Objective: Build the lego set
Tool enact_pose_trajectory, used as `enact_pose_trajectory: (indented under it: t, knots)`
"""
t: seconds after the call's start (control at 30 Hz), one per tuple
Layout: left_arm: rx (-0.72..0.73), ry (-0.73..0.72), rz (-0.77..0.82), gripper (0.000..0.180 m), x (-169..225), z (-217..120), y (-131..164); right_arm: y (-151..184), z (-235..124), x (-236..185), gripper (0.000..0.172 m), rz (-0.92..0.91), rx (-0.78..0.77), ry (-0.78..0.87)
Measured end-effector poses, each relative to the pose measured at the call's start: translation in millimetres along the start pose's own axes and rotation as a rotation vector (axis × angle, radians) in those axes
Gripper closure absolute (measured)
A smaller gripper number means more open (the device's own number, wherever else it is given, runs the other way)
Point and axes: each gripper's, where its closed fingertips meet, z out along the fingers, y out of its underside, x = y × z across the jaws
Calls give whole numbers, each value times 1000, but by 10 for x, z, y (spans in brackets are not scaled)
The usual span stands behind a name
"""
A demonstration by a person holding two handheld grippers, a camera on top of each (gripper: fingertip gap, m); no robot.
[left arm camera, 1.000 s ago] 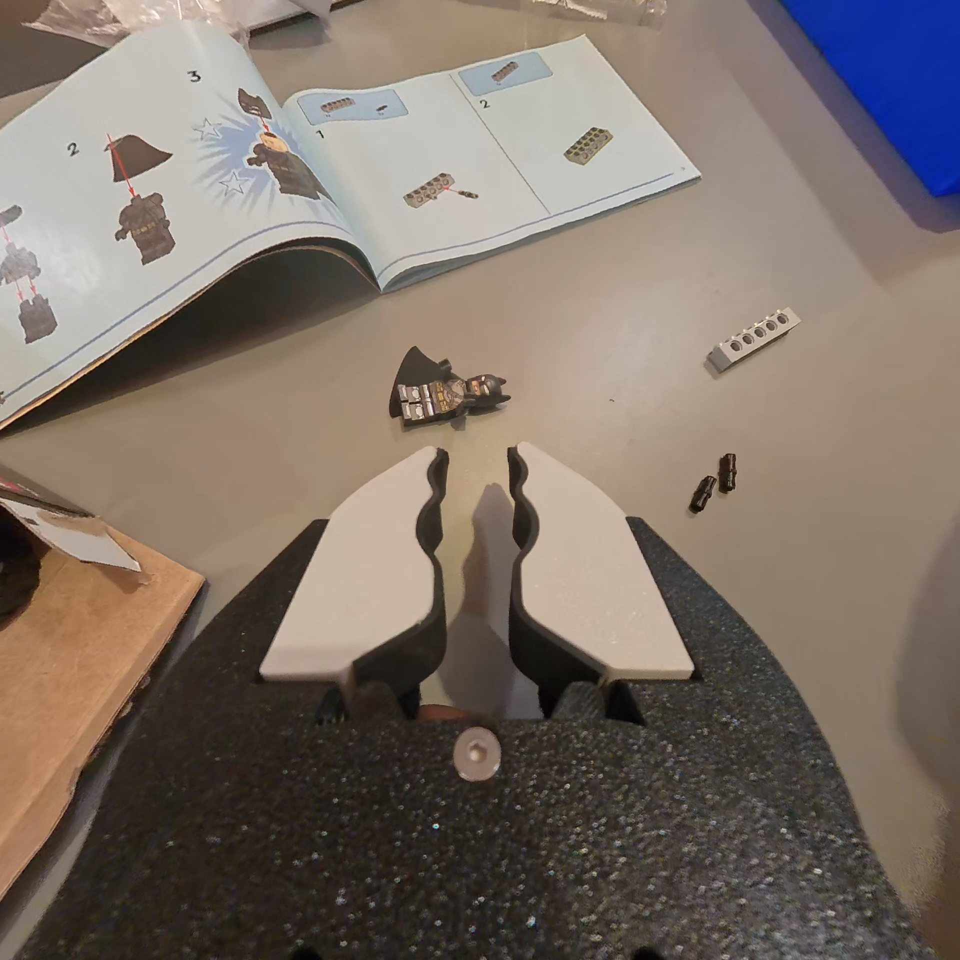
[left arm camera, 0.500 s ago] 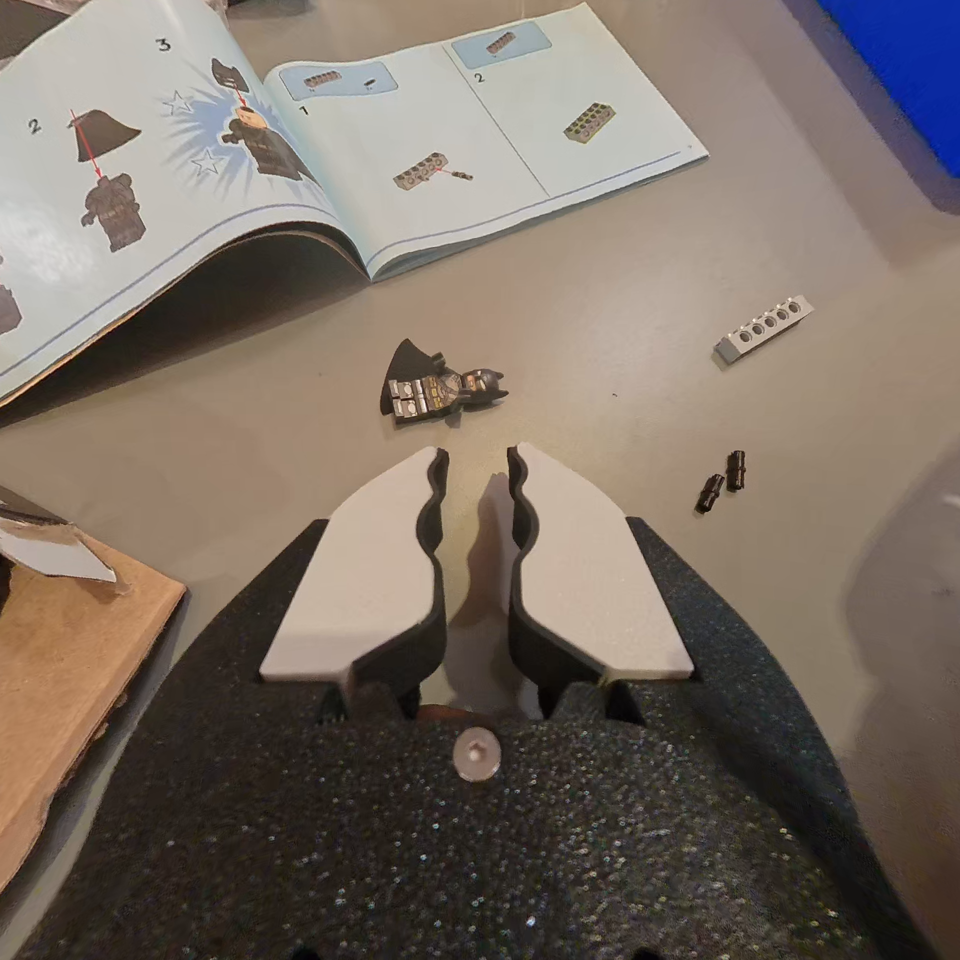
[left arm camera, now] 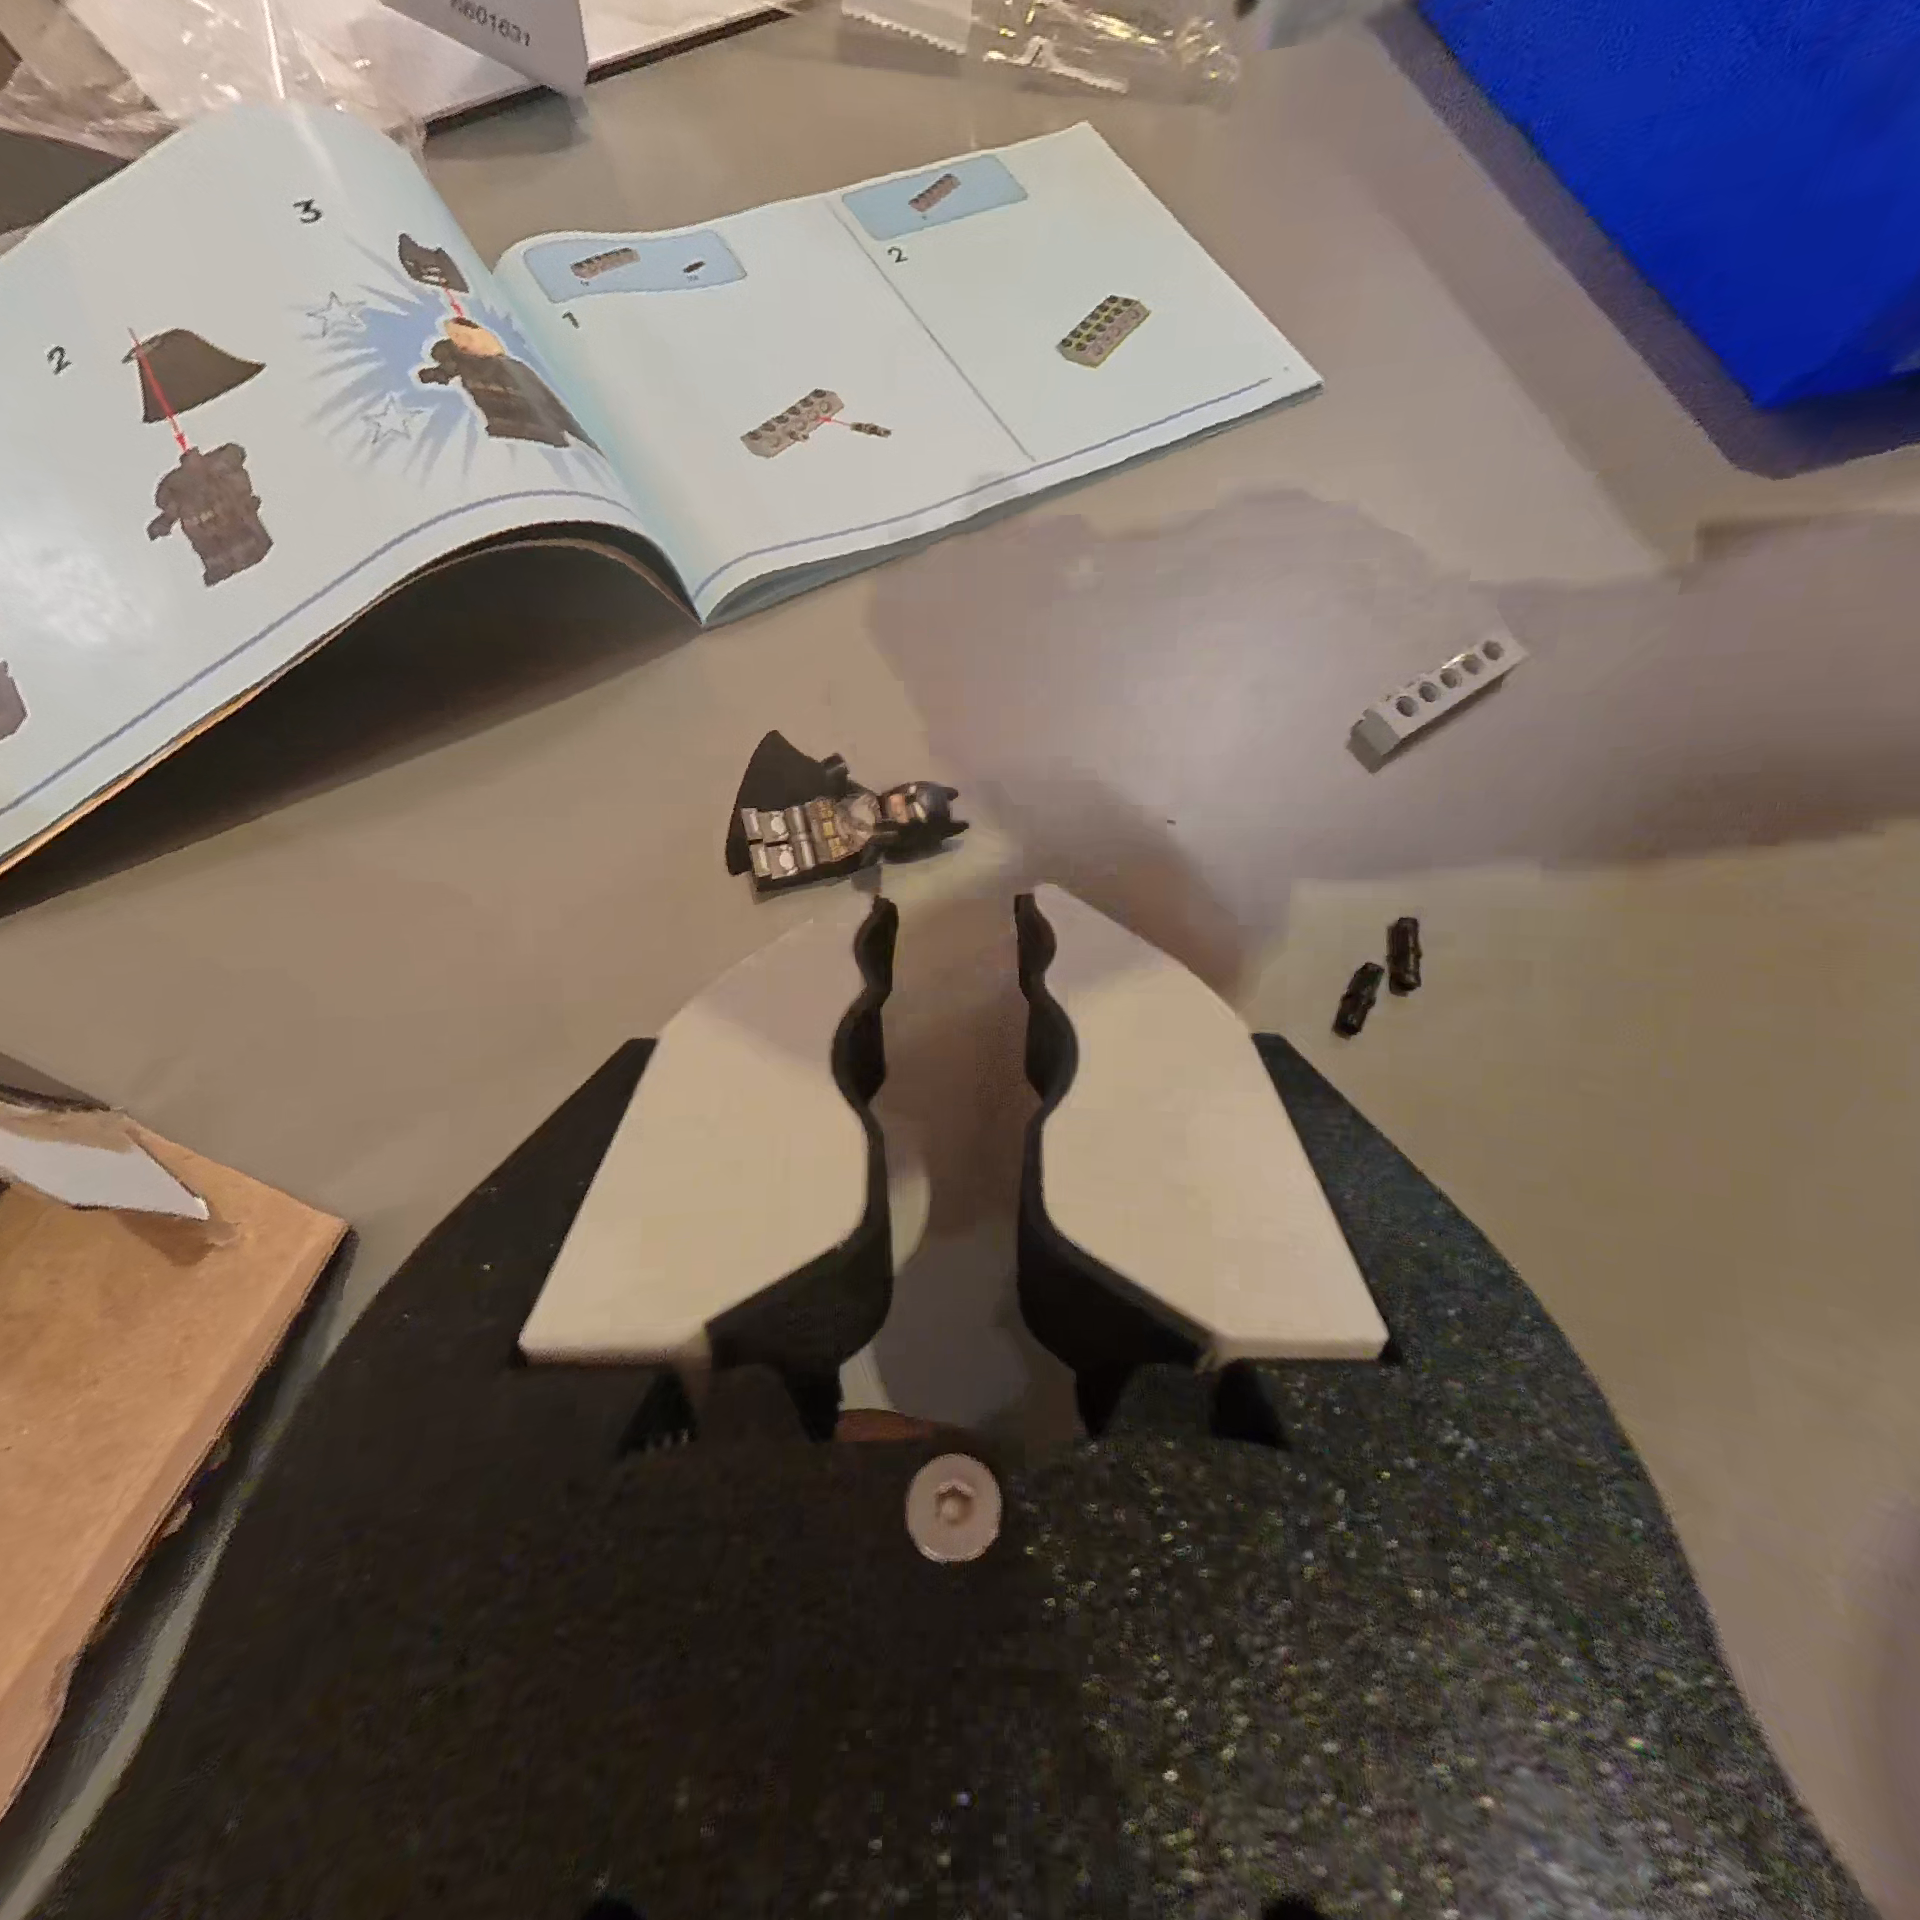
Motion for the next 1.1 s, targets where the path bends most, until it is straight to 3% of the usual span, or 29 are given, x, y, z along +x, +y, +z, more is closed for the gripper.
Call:
enact_pose_trajectory:
  t: [0.17,0.3,0.43,0.63,1.1]
  knots:
    - [24,56,38,157,132,34,-71,169,278,-191,135,250,209,-43]
    - [26,110,48,157,244,90,-160,68,328,-417,140,449,436,-46]
    - [24,144,93,157,326,118,-365,253,308,-532,142,567,562,16]
    - [75,196,187,157,448,327,-623,626,406,-788,144,614,577,-13]
    - [62,215,161,157,510,403,-381,731,342,-938,138,500,569,167]
